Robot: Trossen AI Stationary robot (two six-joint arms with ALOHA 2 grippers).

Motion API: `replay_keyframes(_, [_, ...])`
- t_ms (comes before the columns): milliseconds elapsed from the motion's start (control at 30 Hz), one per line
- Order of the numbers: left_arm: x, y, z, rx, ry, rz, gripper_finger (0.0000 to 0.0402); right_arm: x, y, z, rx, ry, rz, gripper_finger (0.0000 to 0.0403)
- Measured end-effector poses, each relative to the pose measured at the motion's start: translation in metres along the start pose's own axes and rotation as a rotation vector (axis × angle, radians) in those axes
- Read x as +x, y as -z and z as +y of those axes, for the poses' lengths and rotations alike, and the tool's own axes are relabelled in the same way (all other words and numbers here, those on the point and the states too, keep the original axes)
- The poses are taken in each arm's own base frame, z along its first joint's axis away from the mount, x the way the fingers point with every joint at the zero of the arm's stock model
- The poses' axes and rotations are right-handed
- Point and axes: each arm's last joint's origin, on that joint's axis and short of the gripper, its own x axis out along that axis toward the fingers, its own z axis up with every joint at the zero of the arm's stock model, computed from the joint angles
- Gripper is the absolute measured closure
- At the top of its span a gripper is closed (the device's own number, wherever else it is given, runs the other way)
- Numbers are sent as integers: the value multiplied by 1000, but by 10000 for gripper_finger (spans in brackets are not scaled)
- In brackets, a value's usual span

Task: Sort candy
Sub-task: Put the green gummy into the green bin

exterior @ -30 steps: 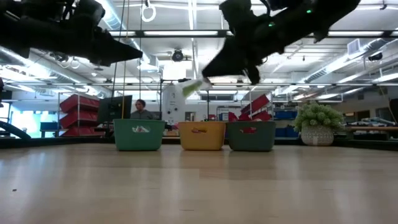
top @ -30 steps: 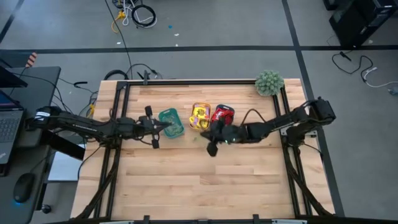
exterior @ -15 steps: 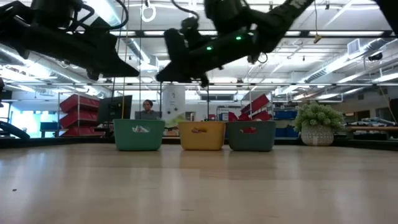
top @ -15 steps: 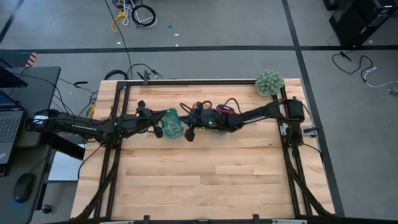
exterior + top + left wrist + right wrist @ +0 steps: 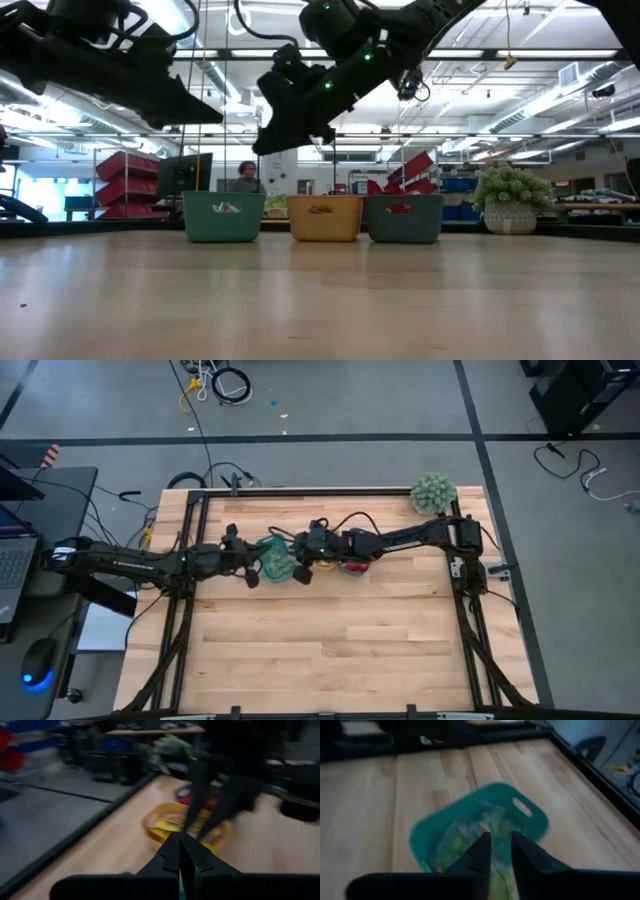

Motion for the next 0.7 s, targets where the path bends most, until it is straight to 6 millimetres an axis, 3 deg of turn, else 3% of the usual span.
replay_keyframes(133, [0,3,-3,11,106,27,401,-7,4,-2,-16,13,94,295])
replay_keyframes(333, [0,5,-4,17,118,47,401,-2,17,-2,-35,20,178,233])
replay_keyframes(700, [0,5,-4,16,118,47,401,4,18,-15,-7,47,171,242])
